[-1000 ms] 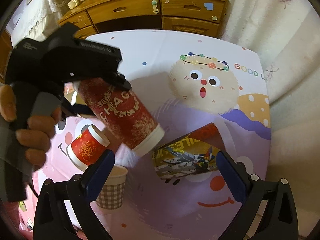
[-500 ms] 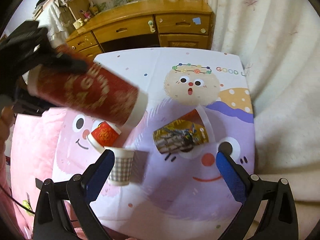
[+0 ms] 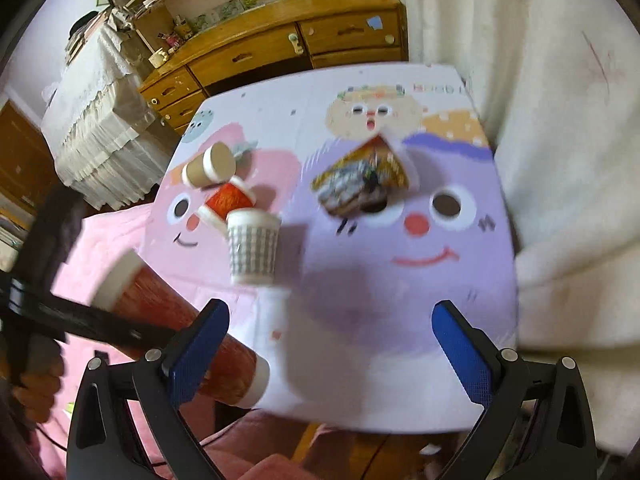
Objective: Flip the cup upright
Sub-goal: 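Lift the red cup with the left gripper and rotate it upright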
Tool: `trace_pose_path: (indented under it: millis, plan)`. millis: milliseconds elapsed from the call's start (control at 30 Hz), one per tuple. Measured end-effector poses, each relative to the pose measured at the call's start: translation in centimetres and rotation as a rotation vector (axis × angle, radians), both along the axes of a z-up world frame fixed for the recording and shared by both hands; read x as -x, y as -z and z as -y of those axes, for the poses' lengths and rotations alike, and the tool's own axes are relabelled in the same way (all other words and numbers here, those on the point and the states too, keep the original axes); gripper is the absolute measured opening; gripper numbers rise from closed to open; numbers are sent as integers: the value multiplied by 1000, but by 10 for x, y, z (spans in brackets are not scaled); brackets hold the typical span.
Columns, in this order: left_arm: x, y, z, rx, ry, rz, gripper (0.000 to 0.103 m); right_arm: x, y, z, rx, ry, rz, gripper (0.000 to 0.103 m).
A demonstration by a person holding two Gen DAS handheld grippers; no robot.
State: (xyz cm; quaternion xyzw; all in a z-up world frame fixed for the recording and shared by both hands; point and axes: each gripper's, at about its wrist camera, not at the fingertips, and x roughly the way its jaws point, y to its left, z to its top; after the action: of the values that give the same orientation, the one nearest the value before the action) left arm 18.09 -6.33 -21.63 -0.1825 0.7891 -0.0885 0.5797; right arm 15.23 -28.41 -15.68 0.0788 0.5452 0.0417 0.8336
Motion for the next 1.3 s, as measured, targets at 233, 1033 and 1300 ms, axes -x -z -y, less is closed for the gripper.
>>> trace_pose_path:
  millis: [233, 1033, 1300]
  plan:
    - [20, 24, 11, -102, 131, -35, 76, 33, 19, -4, -16, 16, -60, 103]
    - [-37, 52, -2, -168, 236, 22, 76, -14, 51, -18, -49, 116, -130, 103]
    - [-53, 57, -19, -125, 253, 25, 76, -25, 62, -37, -47, 87, -147, 103]
